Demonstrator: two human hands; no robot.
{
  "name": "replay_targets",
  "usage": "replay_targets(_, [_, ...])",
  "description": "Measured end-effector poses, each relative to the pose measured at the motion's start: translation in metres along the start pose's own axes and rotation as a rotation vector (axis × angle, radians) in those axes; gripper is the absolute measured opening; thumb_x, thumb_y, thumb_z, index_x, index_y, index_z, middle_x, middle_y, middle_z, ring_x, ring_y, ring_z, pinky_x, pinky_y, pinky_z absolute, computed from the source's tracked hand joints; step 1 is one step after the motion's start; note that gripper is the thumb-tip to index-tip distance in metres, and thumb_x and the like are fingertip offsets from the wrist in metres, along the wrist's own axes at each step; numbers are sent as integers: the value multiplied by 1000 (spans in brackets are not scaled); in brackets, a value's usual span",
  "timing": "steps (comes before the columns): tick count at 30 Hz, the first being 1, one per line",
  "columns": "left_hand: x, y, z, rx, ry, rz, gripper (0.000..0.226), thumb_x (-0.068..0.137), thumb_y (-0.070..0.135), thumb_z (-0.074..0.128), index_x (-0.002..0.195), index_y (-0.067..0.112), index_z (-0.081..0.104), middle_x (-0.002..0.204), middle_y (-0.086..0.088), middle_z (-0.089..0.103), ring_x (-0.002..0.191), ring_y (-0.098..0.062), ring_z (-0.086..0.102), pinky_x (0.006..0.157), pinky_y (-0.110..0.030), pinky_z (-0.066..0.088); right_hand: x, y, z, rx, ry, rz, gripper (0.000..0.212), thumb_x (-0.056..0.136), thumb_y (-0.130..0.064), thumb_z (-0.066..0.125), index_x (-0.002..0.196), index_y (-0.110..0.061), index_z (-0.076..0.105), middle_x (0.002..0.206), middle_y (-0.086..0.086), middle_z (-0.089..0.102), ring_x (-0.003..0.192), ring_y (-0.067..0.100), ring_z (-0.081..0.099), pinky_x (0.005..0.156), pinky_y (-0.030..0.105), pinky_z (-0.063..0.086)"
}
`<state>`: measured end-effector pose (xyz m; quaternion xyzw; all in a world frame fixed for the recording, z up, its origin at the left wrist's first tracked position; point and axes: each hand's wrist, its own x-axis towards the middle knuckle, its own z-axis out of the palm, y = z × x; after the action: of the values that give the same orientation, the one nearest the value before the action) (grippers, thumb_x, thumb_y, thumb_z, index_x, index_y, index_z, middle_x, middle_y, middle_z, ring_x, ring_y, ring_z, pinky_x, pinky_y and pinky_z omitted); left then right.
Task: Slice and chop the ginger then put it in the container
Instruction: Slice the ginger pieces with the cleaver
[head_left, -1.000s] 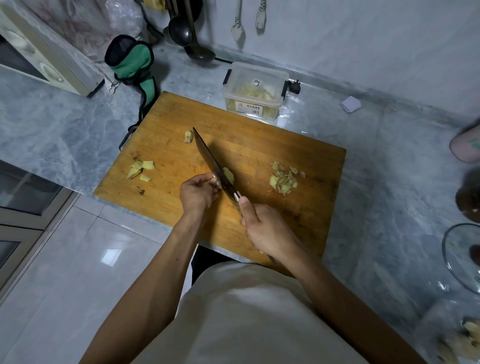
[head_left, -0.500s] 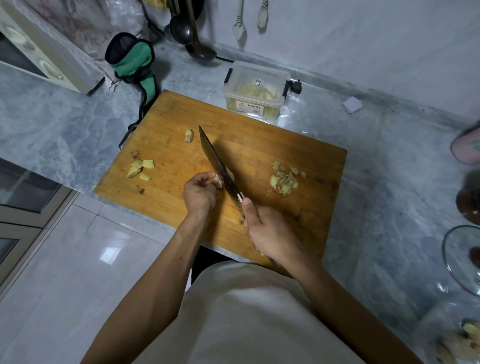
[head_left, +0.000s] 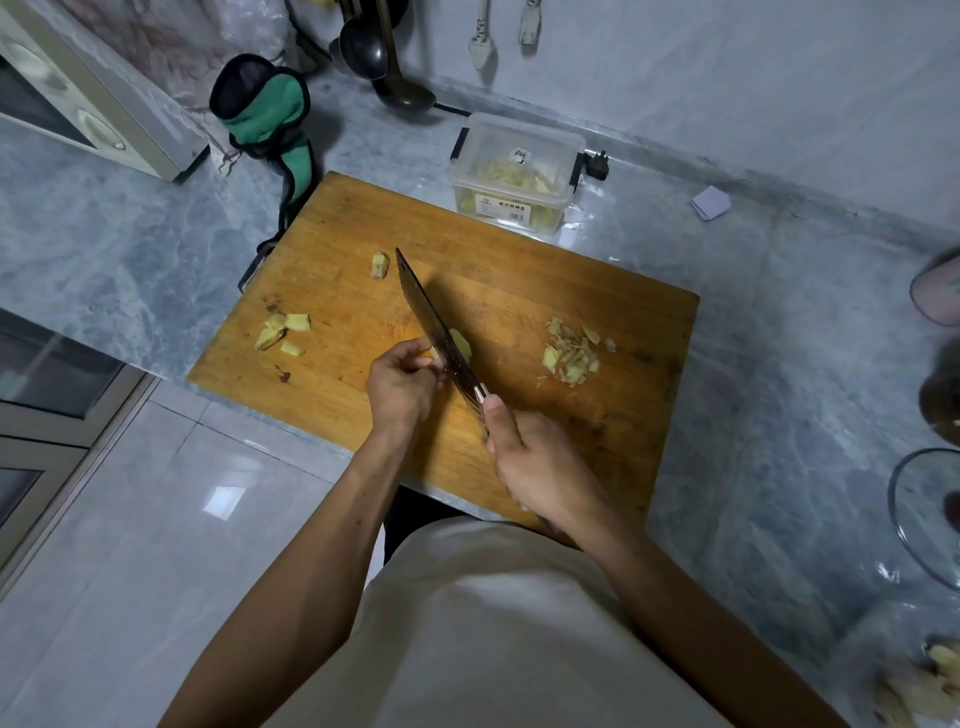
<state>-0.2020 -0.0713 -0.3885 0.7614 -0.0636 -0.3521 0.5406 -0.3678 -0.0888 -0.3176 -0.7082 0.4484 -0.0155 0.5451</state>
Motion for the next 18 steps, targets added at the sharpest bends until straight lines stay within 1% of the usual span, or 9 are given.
replay_targets(2, [0, 0, 1, -4, 8, -11, 34, 90, -15, 55, 109, 12, 65, 79, 0, 63, 70, -15, 66, 62, -19, 57, 0, 1, 0, 2, -2, -1, 69, 107, -51, 25, 79, 3, 57, 52, 1, 47, 44, 12, 42, 56, 36, 39])
replay_targets(4, [-1, 0, 3, -11, 22, -8, 33, 89, -14, 56, 109, 11, 65, 79, 0, 62, 70, -16, 66, 65, -22, 58, 0, 1, 0, -4, -3, -4, 68, 107, -50, 25, 79, 3, 57, 53, 2, 47, 44, 13, 43, 56, 37, 40])
replay_targets(7, [-1, -2, 4, -25, 27, -13, 36, 89, -16, 53, 111, 9, 65, 80, -2, 63, 71, -16, 66, 69, -25, 58, 2, 2, 0, -14, -4, -4, 67, 107, -51, 25, 77, 0, 57, 51, 1, 47, 42, 12, 43, 54, 37, 41])
replay_targets(9, [0, -3, 3, -18, 22, -10, 37, 88, -16, 53, 112, 9, 66, 80, -2, 64, 72, -16, 67, 68, -24, 59, 3, 3, 1, -18, -8, -3, 67, 106, -52, 24, 76, -3, 57, 50, 0, 47, 40, 10, 42, 54, 37, 41])
replay_targets(11, [2, -3, 0, -16, 14, -11, 37, 88, -16, 53, 112, 9, 66, 81, -2, 66, 74, -17, 68, 68, -24, 59, 4, 4, 1, -23, -11, 1, 68, 106, -53, 24, 77, -1, 58, 49, -1, 47, 40, 10, 42, 53, 37, 40])
replay_targets(15, [4, -4, 0, -33, 0, -36, 38, 88, -19, 50, 109, 8, 66, 78, -2, 66, 73, -18, 68, 68, -25, 59, 5, 5, -2, -25, -13, 9, 64, 106, -53, 25, 74, -7, 57, 50, -3, 46, 39, 7, 41, 54, 35, 38])
replay_targets(18, [5, -6, 2, -53, 10, -31, 39, 87, -21, 48, 109, 5, 65, 77, -4, 64, 74, -20, 68, 71, -29, 59, 6, 5, -5, -30, -6, 12, 69, 107, -52, 26, 79, 1, 60, 52, -1, 47, 41, 8, 41, 54, 35, 37])
